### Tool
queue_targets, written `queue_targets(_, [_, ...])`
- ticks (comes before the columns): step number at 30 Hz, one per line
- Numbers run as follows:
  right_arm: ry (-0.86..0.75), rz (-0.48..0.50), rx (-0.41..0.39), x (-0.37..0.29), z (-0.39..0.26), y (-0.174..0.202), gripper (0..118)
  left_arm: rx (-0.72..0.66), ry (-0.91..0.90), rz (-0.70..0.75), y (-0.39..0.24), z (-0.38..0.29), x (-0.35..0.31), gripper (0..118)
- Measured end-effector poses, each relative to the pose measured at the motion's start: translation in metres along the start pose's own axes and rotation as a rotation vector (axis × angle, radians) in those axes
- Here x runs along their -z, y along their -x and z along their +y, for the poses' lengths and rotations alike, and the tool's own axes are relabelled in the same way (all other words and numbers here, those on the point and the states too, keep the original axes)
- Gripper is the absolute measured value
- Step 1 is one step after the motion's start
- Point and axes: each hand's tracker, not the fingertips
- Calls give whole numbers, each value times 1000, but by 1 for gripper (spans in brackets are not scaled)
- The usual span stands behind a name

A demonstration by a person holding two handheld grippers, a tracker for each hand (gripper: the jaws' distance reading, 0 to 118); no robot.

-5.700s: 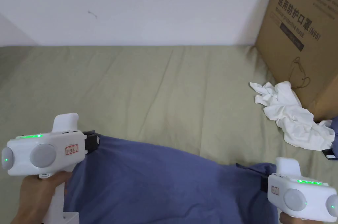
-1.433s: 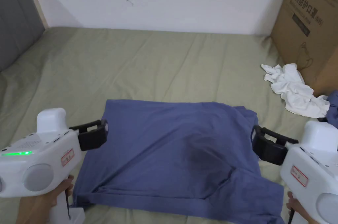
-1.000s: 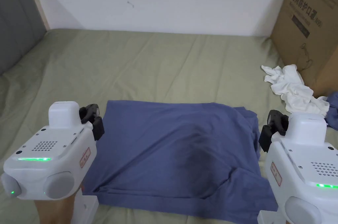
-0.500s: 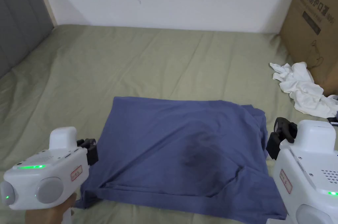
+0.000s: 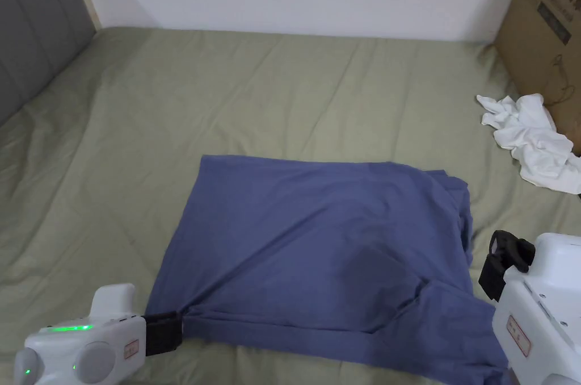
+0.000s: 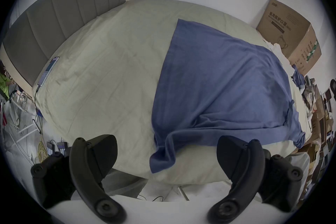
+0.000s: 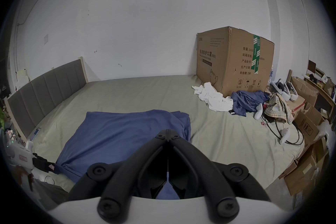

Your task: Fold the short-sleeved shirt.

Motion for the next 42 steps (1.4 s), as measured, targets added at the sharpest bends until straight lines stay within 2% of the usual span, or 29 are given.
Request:
queue_targets(6, [38,-11,3,1,-8,-6,2,18,31,25,-7,0,20,114])
queue_targets(7, [43,-14,5,1,-9,-8,2,16,36,30,-7,-1,23,101])
queue_targets(8, [50,-17,7,1,-11,-10,2,20,40,25,-8,-2,25,79])
queue_targets(10, [66,-27,13,2,-15,-15,2,35,71,-63,-8,-4,29,14])
queue_targets(13, [104,-43,37,2,-24,-24,3,43,52,-41,-16,-9,25,11])
queue_targets(15, [171,-59,65,6,-35,-32,7,61,44,-38,-19,-7,21,11])
queue_targets(18, [333,-68,100,23,-63,-48,47,33,23,-64,-16,-3,13,11])
queue_targets(19, [399,-61,112,29,-74,-52,76,22,17,-72,-14,-1,12,11])
queue_targets(20, [438,-64,125,35,-87,-56,95,10,5,-82,-13,0,9,11])
queue_targets(21, [485,-80,129,40,-98,-57,107,1,2,-90,-13,2,7,11])
queue_targets(22, [518,-93,130,43,-108,-58,110,-11,-2,-94,-12,4,5,11])
queue_targets(27, [609,-111,122,54,-141,-59,110,-38,-19,-116,-13,7,1,11])
queue_targets(29, [601,-116,113,54,-146,-58,107,-41,-16,-117,-13,8,2,11])
queue_targets(30, [598,-111,109,55,-147,-58,99,-43,-16,-117,-13,8,2,11])
queue_targets(32, [609,-94,102,59,-148,-57,59,-47,-15,-120,-13,8,1,11])
queue_targets(34, [648,-15,112,65,-149,-56,32,-53,-15,-126,-13,8,1,11])
queue_targets(35, [634,-15,112,64,-148,-54,20,-54,-16,-125,-13,8,2,11])
queue_targets(36, [618,-27,101,61,-145,-50,13,-55,-19,-126,-13,9,1,11])
queue_targets(37, [588,-28,79,58,-141,-48,11,-57,-22,-127,-13,9,0,11])
queue_targets(42, [463,-7,44,46,-103,-45,10,-67,-59,-140,-12,20,-7,11])
